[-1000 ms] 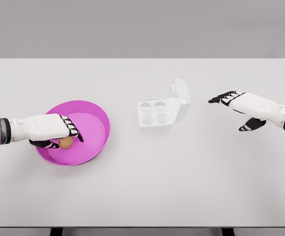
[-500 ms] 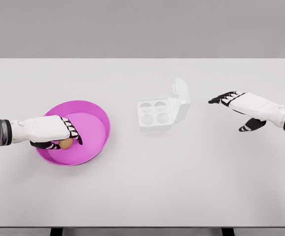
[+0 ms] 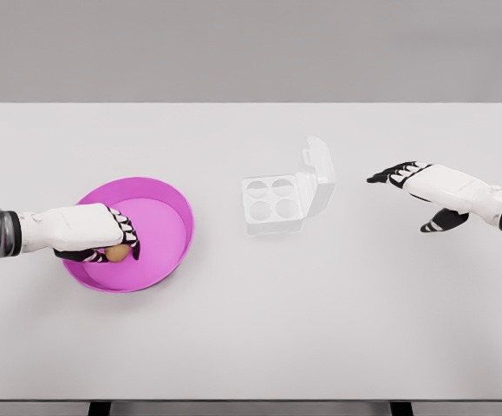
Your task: Pack egg into the box and close the box lid
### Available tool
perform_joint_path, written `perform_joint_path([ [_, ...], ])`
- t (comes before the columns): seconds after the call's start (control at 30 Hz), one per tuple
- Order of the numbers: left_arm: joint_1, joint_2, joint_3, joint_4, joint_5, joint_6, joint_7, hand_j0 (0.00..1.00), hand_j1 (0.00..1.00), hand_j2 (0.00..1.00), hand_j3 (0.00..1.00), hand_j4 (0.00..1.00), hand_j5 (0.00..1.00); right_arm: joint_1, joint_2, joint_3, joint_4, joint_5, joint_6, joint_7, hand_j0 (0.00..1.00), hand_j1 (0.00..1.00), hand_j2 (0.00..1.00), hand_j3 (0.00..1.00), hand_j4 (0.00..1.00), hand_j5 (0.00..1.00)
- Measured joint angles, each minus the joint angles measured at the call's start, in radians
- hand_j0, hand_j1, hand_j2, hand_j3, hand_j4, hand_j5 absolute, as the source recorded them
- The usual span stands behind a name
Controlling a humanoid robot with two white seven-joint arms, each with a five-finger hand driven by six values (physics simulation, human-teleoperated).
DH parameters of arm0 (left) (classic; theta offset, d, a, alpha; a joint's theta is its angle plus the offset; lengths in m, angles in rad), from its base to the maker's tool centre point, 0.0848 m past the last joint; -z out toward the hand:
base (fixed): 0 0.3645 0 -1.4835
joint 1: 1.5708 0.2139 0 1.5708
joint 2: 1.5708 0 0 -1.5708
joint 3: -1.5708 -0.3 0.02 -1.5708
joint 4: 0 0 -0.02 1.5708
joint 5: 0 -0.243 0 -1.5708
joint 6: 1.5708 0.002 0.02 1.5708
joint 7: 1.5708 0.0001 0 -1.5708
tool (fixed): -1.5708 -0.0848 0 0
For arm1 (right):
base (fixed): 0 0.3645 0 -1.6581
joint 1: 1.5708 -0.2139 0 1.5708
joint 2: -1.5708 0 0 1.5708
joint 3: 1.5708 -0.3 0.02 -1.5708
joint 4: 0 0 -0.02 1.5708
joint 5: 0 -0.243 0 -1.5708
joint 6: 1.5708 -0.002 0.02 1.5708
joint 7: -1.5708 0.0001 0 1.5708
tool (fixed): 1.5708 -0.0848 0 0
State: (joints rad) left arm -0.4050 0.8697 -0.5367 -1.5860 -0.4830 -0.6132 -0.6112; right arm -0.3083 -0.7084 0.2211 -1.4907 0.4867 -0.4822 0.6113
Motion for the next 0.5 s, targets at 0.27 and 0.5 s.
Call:
perform_joint_path([
  [0.27,-0.006,-0.001,0.002,-0.012,0.004,0.000,0.000,0.47,0.47,0.47,0.47,0.47,0.47,0.000,0.001,0.000,0.001,0.000,0.000,0.000,1.00,1.00,1.00,1.00,1.00,1.00],
  [0.5,-0.008,-0.002,0.011,-0.015,0.007,0.000,0.000,0.46,0.46,0.46,0.46,0.46,0.46,-0.006,0.004,0.000,0.006,0.001,0.000,0.000,1.00,1.00,1.00,1.00,1.00,1.00],
])
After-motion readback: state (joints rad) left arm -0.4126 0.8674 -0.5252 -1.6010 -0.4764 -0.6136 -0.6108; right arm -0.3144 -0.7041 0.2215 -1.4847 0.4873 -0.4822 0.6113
